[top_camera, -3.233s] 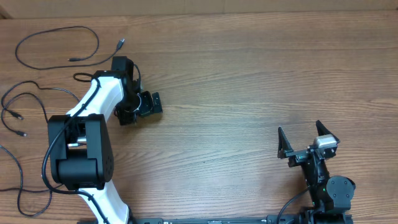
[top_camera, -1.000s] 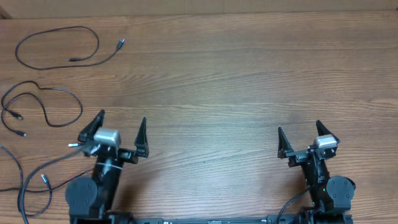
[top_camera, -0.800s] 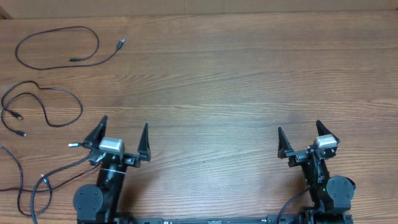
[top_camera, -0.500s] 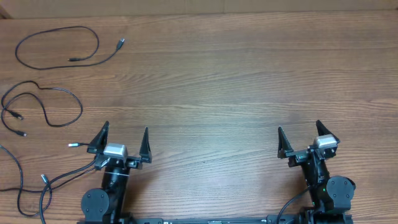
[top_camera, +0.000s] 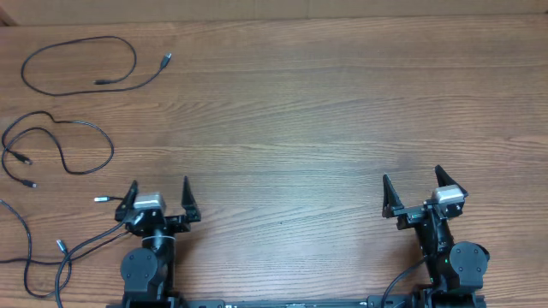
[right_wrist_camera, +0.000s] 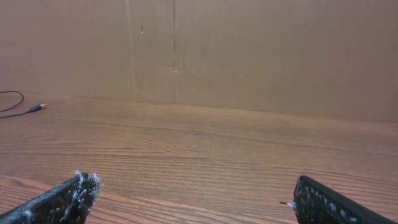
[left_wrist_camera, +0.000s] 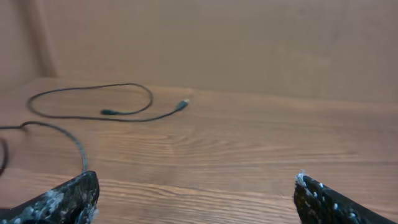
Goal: Untangle cables
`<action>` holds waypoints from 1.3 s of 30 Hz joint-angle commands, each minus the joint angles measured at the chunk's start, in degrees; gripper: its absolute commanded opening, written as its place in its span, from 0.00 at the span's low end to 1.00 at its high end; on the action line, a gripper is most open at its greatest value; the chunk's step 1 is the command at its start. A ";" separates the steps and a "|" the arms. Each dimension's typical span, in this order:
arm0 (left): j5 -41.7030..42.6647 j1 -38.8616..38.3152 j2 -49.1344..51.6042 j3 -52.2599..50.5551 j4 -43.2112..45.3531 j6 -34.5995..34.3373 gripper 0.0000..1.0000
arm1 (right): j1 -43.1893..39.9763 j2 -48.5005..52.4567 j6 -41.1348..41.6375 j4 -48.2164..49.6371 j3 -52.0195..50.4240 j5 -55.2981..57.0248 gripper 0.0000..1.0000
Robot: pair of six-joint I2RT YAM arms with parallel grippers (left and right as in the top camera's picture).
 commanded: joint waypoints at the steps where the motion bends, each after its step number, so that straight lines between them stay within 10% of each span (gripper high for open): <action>1: -3.39 0.00 -0.57 -0.22 0.00 0.79 1.00 | 0.17 -0.57 -0.26 0.22 -0.57 0.11 1.00; 39: -0.94 -0.02 -0.48 -0.17 -0.17 5.88 1.00 | 0.17 -0.57 -0.26 0.22 -0.55 0.09 1.00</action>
